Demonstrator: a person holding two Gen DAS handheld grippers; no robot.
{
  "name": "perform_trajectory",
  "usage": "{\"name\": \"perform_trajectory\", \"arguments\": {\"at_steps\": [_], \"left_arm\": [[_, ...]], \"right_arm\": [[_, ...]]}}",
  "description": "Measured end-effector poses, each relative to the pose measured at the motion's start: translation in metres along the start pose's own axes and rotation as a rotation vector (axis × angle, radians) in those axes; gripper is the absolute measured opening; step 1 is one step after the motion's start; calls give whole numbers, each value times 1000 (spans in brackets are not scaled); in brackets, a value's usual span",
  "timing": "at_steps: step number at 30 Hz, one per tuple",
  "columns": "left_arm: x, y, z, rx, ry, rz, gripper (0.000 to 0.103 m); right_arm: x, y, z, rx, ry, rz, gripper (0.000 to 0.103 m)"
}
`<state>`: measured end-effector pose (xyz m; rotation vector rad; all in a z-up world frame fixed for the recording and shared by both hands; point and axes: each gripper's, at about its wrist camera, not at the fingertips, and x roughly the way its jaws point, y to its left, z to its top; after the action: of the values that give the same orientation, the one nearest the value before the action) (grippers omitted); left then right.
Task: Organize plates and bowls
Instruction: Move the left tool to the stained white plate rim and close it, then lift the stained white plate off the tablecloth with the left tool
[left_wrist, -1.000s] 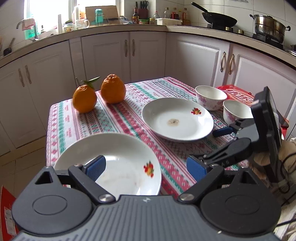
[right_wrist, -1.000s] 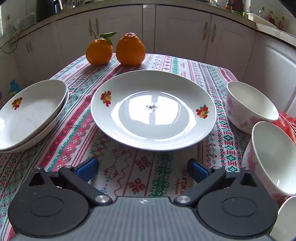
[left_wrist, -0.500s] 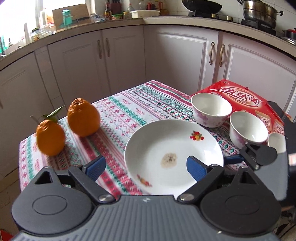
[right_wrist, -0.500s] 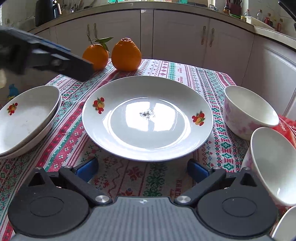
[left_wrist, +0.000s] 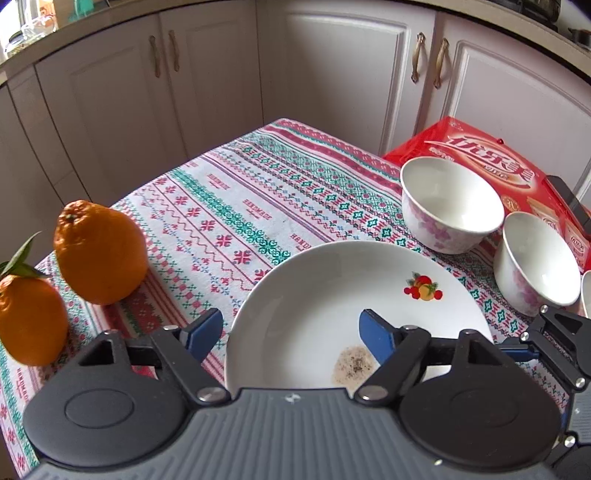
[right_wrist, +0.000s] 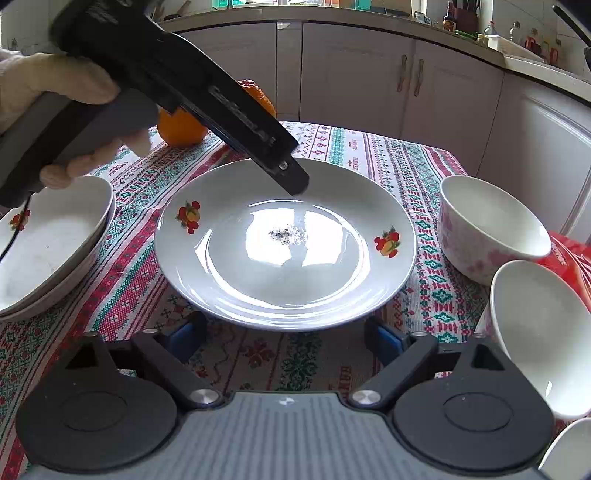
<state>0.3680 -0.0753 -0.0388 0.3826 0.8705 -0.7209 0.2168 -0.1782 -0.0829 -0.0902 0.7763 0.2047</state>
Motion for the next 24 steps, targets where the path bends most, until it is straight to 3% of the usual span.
{"name": "perform_trajectory", "arguments": {"at_steps": [14, 24], "left_arm": [[36, -2, 18, 86, 120, -44, 74], [40, 2, 22, 96, 147, -81, 73]], "right_arm": [[2, -2, 1, -12, -11, 20, 89], [4, -3, 2, -10, -17, 31, 89]]}}
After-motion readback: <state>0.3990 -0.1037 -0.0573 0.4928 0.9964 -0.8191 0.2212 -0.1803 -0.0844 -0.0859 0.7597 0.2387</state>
